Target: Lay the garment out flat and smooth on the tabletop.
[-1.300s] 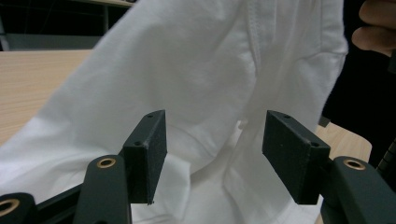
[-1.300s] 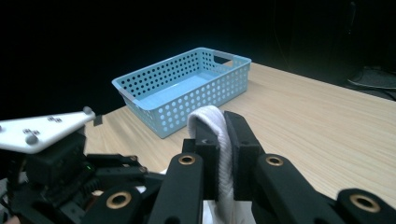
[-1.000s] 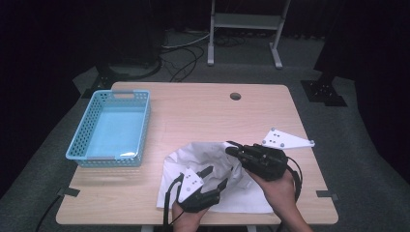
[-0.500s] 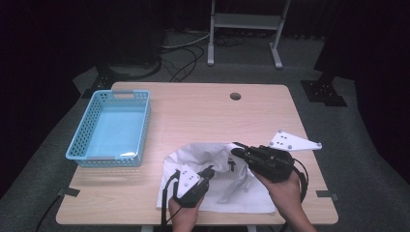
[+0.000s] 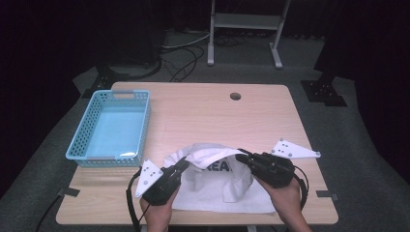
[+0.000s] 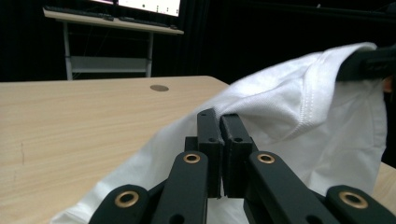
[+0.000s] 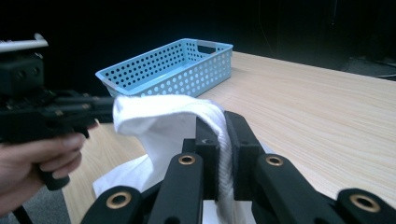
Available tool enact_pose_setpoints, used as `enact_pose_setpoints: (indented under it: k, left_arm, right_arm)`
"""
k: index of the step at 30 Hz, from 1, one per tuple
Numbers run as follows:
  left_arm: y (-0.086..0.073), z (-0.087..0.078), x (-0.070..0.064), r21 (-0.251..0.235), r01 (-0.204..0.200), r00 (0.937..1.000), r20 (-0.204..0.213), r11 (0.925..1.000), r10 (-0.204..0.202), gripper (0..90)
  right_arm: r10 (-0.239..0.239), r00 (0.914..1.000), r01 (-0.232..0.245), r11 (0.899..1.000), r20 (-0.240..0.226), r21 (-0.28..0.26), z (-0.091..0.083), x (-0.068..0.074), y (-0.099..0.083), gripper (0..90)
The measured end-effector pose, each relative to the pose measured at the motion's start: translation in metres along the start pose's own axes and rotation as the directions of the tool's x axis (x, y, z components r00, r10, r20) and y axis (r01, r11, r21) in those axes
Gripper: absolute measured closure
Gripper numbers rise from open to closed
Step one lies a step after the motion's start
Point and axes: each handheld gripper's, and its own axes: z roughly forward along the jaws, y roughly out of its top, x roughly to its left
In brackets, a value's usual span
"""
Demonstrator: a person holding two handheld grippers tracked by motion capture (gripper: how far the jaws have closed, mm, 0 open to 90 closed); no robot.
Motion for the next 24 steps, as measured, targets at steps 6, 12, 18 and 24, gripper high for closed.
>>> enact_pose_setpoints:
  k: [6,12,18,24]
  left_arm:
    - [0.013,0.003,0.006,-0.019,0.014,0.9999,0.006,0.9997,-0.014,88.7]
    - [0.03,0.013,0.01,-0.034,0.012,0.9999,0.011,0.9994,-0.011,88.7]
    - [0.048,0.023,0.015,-0.045,0.002,0.9999,0.011,0.999,-0.001,88.7]
    - [0.065,0.038,0.02,-0.042,-0.01,0.9999,0.011,0.9991,0.01,88.6]
  right_arm:
    - [-0.02,0.9994,0.021,1.0,0.028,-0.01,0.001,-0.005,0.002,84.6]
    - [-0.039,0.9976,0.04,0.999,0.058,-0.019,0.003,-0.013,0.01,84.5]
    - [-0.047,0.9962,0.049,0.998,0.073,-0.03,0.007,-0.021,0.021,84.6]
    - [-0.041,0.9951,0.045,0.998,0.09,-0.042,0.013,-0.032,0.034,84.6]
